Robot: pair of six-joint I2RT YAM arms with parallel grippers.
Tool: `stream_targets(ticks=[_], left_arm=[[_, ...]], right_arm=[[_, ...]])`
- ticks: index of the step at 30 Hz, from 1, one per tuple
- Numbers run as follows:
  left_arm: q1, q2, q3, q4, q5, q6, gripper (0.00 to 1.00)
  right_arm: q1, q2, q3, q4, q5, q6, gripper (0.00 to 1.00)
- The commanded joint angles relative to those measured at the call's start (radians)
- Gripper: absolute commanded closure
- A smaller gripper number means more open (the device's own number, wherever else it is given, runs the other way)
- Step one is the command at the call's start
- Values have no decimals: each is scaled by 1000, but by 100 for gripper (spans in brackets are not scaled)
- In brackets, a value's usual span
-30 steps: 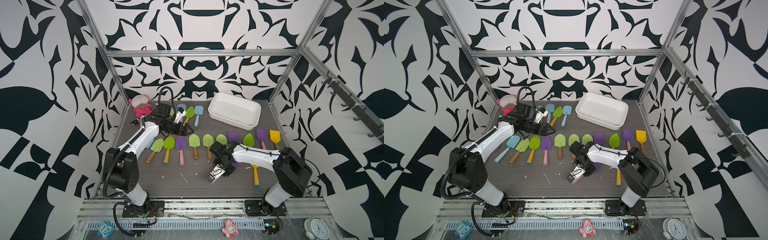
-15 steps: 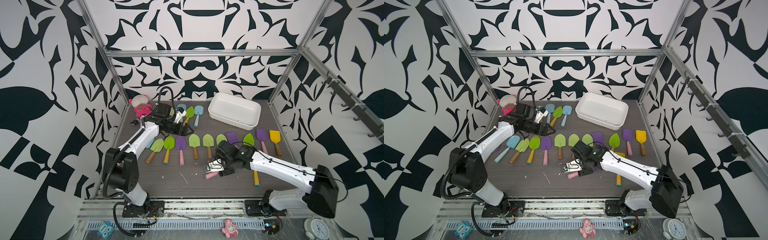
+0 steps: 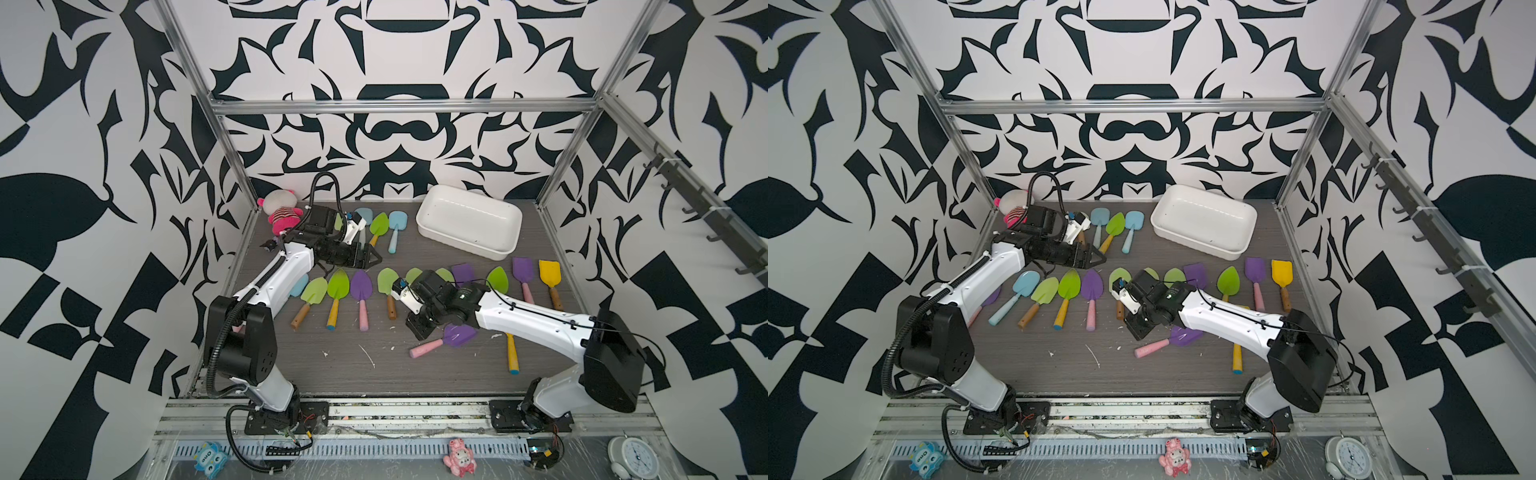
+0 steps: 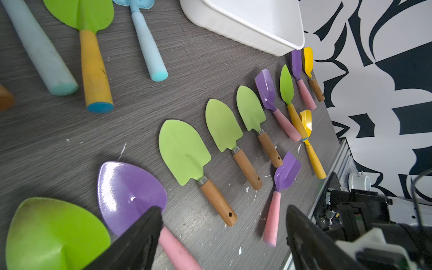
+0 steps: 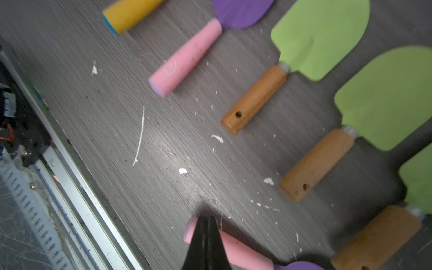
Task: Take the shovel out of the storage box
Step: Place the shovel at the center of the board, then adjust the shovel at the center of the board.
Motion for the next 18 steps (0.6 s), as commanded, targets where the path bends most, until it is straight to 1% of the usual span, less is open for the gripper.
stream_targets(ticks=[1,7,10,14,18], left_arm=[[3,-43,-36,11,-11,-13,14],[3,-67,-70,32,-25,-23,14],[4,-72,-78,31,-32,-23,14],[5,-89,-96,33,-39,-23,14],[8,-97,-110,31,-44,-18,14]], right_arm=[[13,-3,4,4,25,42,100],[60,86,-7,1,56,10,100],[68,127,-15,11,77,7,100],[78,154,-22,8,95,1,100],[97,139,-38,-18,104,0,100]])
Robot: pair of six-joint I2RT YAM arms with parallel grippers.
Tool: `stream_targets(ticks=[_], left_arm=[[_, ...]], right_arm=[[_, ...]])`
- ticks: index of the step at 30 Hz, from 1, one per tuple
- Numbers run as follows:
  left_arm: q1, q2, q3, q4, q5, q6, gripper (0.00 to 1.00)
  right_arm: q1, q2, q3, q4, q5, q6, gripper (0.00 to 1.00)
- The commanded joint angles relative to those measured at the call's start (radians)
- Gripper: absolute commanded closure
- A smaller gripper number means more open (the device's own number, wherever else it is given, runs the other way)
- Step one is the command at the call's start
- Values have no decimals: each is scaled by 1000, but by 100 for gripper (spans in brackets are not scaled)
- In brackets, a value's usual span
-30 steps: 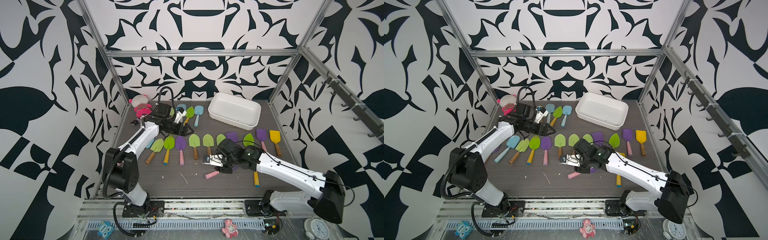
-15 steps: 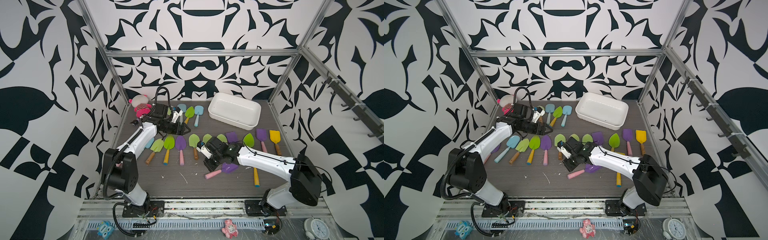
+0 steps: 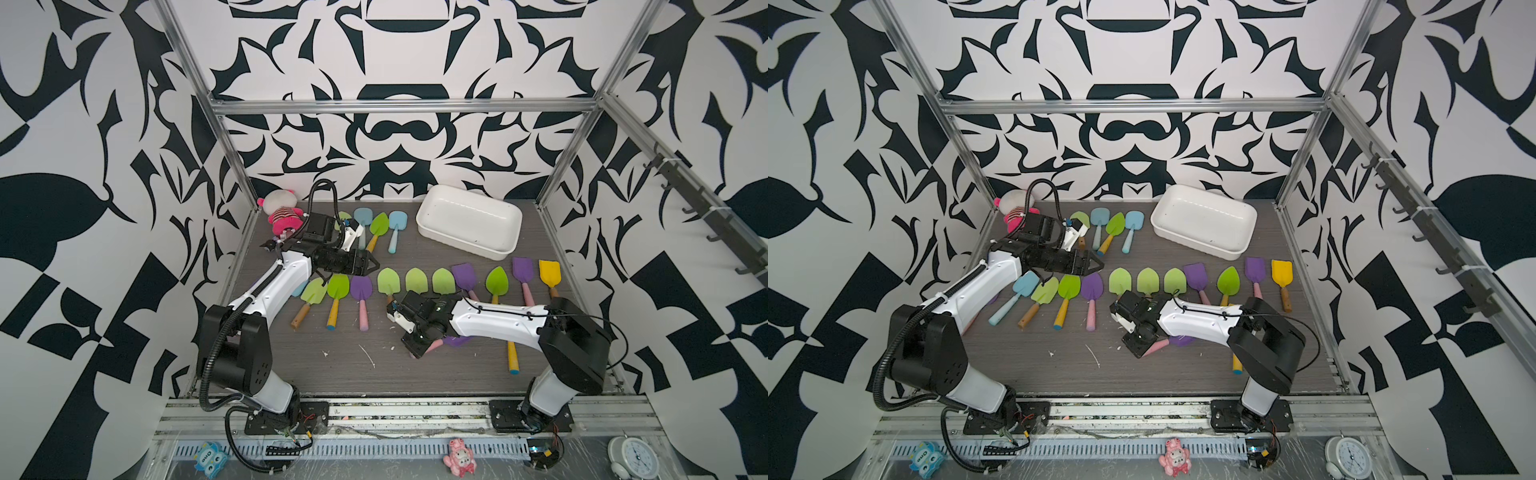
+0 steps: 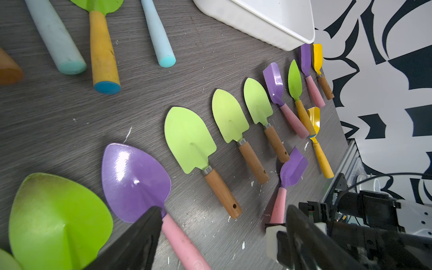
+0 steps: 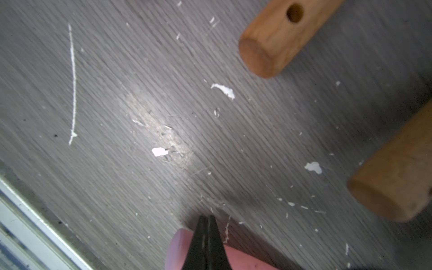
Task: Take the shovel out of the storage box
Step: Adjust the shovel at the center of the board.
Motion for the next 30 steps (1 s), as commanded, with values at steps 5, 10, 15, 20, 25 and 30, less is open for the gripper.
stream_targets(ticks=[5,10,15,20,25,30], left_arm=[[9,-36,-32,5,-8,-3,14],[13,-42,-45,12,-8,-5,14],[13,-42,-49,16,-9,-10,18],[16,-46,-50,13,-15,-11,18],[19,-52,-52,14,-16,-13,18],[19,-56,-49,12,-20,-13,18]], right_arm=[[57,-74,-48,-72,29,2,100],[66,-153,-105,-118,47,42,100],[66,-195,-123,-136,56,82,100],[67,-175,-102,-195,42,115,100],[71,-157,-93,-241,30,140,100],[71,-188,-84,-287,77,154,100]])
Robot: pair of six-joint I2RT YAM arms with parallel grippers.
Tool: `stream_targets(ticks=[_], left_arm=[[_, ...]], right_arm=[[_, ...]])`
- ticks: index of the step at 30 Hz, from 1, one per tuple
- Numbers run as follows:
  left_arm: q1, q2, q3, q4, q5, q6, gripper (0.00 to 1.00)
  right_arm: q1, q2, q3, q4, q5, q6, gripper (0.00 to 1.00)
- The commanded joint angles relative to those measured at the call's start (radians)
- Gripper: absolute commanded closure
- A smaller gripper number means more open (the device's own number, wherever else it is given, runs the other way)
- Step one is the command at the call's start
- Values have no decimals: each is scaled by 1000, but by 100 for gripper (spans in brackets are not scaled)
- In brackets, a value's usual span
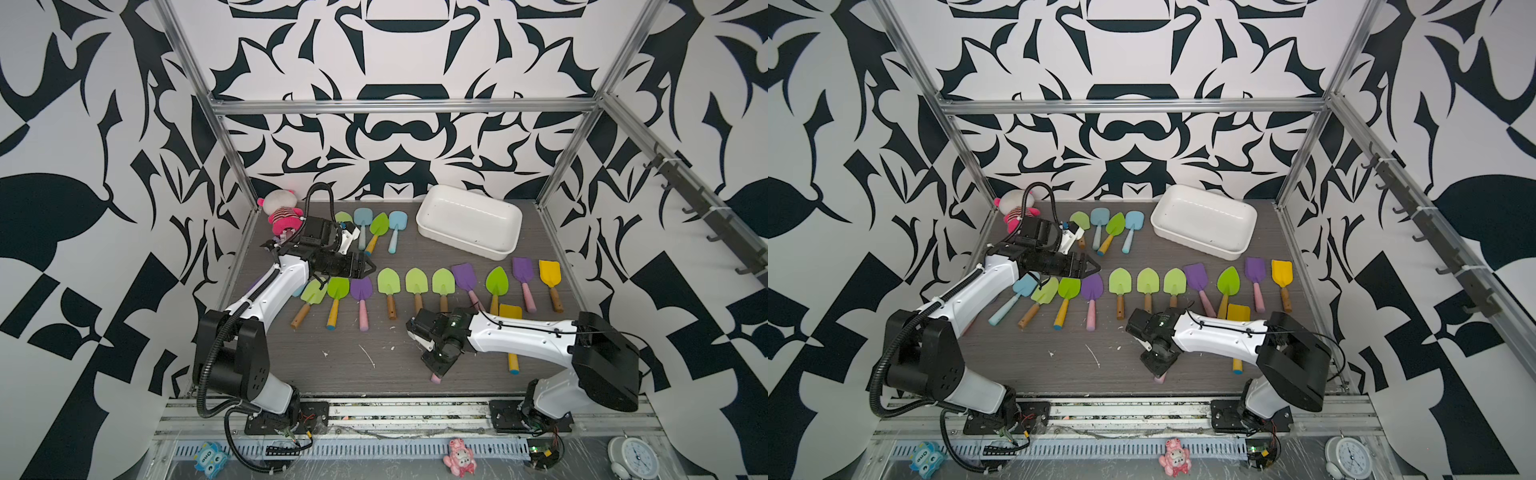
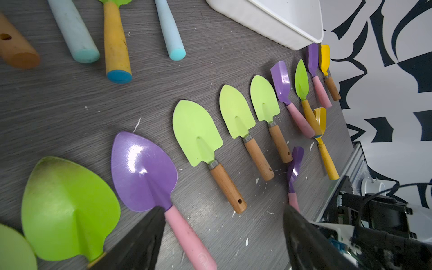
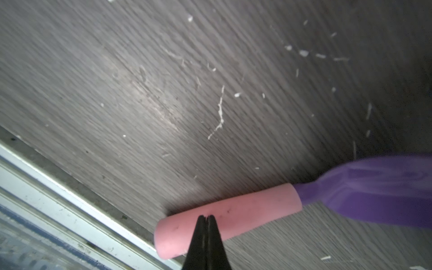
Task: Take the shovel out of the storage box
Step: Adjust the shovel at the center of the board.
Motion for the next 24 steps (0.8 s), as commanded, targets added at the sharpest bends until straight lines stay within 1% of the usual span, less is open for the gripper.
stream_targets(ticks=[1,3,5,8,10,12,13,14,15,17,18,19,21,22,23,24], left_arm=[[6,-27,-8,4,-1,-5,18],[9,-28,-6,7,-1,-9,18],[20,-33,-2,5,-2,-21,17],[42,-70,-4,10,-36,-38,16],[64,-129,-29,41,-83,-50,10],[100,-213,-77,113,-147,-73,4],[125,-269,-101,150,-179,-83,0],[153,-320,-128,190,-209,-90,1],[177,-356,-151,219,-240,-93,0],[245,-426,-219,282,-311,-113,1],[280,-448,-244,297,-313,-115,1],[319,-468,-270,299,-318,-115,1],[376,-503,-320,297,-344,-119,1],[401,-518,-351,302,-342,-113,1],[419,-534,-383,315,-345,-111,1],[428,-547,-405,319,-348,-110,1]], right_arm=[[4,-34,41,-72,40,25,100],[5,-54,57,-52,44,27,99],[5,-89,63,7,48,37,91],[2,-145,70,54,121,35,70],[-14,-212,58,98,192,37,60],[-51,-307,31,170,302,51,46],[-75,-366,8,220,351,41,37],[-100,-435,-20,273,416,21,21],[-125,-497,-48,335,467,2,19],[-228,-640,-138,500,502,-59,17],[-284,-682,-167,555,502,-86,16],[-365,-721,-196,597,492,-105,12],[-525,-748,-219,615,425,-97,8],[-608,-744,-220,604,362,-91,1],[-679,-735,-217,594,298,-92,1],[-727,-727,-211,580,249,-88,1]])
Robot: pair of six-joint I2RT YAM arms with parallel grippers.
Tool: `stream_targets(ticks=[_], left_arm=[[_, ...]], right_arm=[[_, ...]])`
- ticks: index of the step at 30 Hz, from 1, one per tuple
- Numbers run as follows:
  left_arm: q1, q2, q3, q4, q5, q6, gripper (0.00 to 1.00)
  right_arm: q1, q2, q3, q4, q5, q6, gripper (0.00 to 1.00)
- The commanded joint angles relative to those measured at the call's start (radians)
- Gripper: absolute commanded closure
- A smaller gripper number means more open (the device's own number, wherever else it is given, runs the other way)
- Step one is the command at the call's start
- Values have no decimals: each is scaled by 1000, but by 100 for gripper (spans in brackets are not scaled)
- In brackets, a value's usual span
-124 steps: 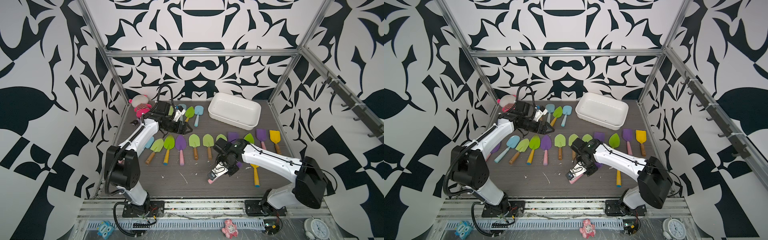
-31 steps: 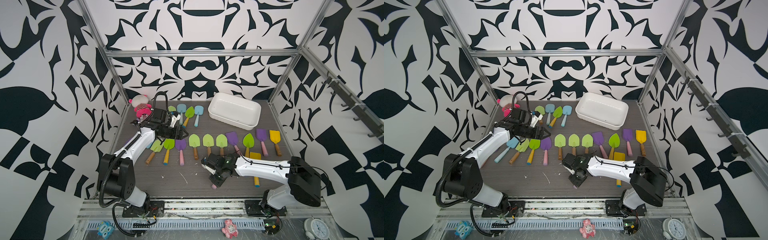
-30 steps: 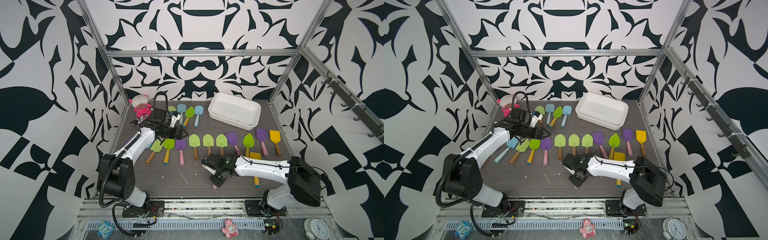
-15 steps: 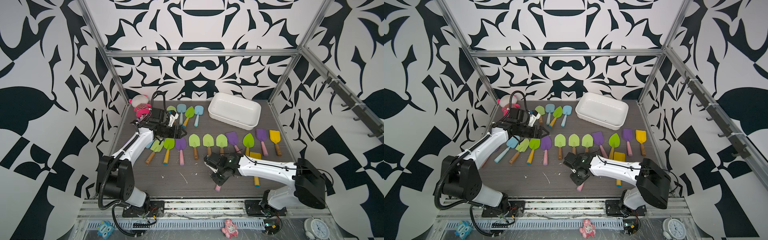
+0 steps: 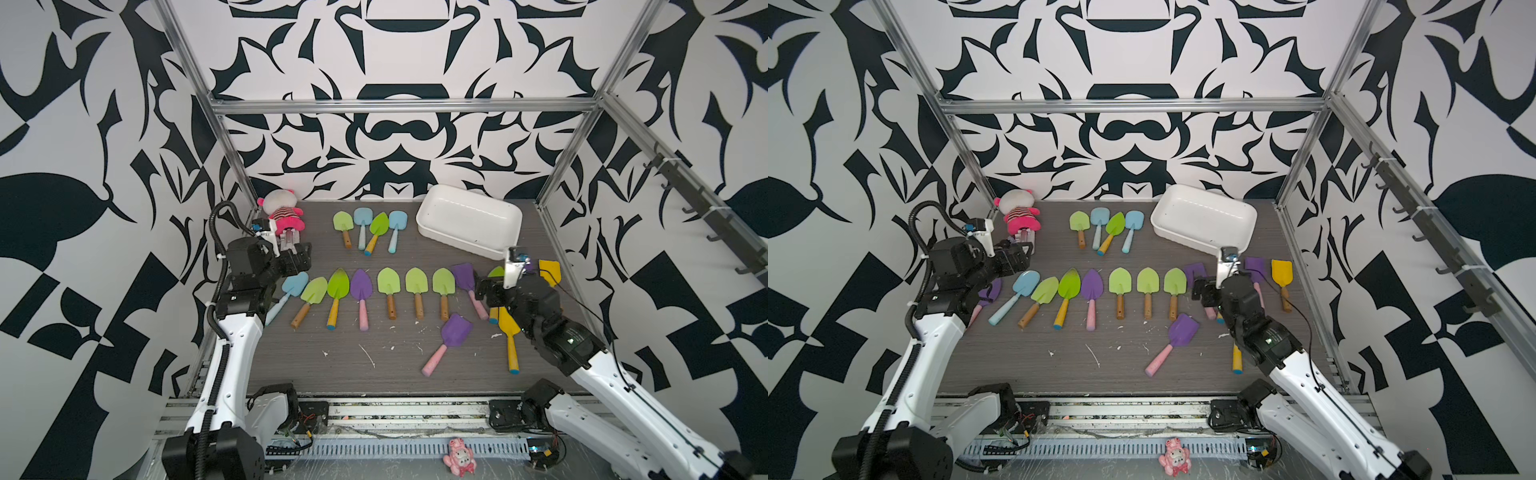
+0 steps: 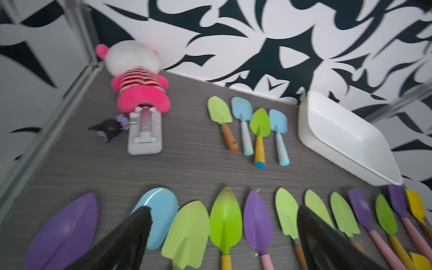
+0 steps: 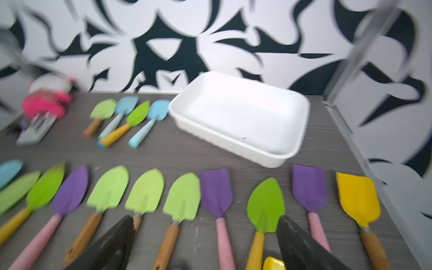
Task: Take the shovel out of the storage box
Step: Adjust the shovel at the center of the board.
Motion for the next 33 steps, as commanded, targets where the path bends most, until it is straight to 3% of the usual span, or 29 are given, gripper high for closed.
stream_targets(ticks=[1,5,8,10,13,15,17,19,23,27,33], left_arm=[[31,-35,-85,32,-34,-12,1],[21,-103,-133,60,206,3,1],[-23,-165,-189,56,262,-19,1],[-60,-222,-236,58,232,-19,1],[-142,-268,-268,45,76,26,1],[-155,-248,-262,32,77,33,1],[-157,-214,-242,19,98,17,1],[-166,-193,-235,6,83,3,1],[-177,-188,-226,-21,32,10,1],[-177,-203,-215,-53,0,20,1],[-178,-210,-200,-97,-54,24,1]], right_arm=[[-135,41,1,40,-192,-8,1],[-186,98,64,-148,-373,129,1],[-184,165,99,-336,-499,294,1],[-184,177,102,-441,-526,401,1],[-181,121,77,-457,-559,509,1],[-176,161,88,-475,-641,544,1],[-87,250,133,-555,-673,553,3],[62,326,179,-617,-626,568,3],[256,469,181,-645,-646,684,15],[326,548,198,-714,-613,714,22],[364,634,198,-663,-619,725,29]])
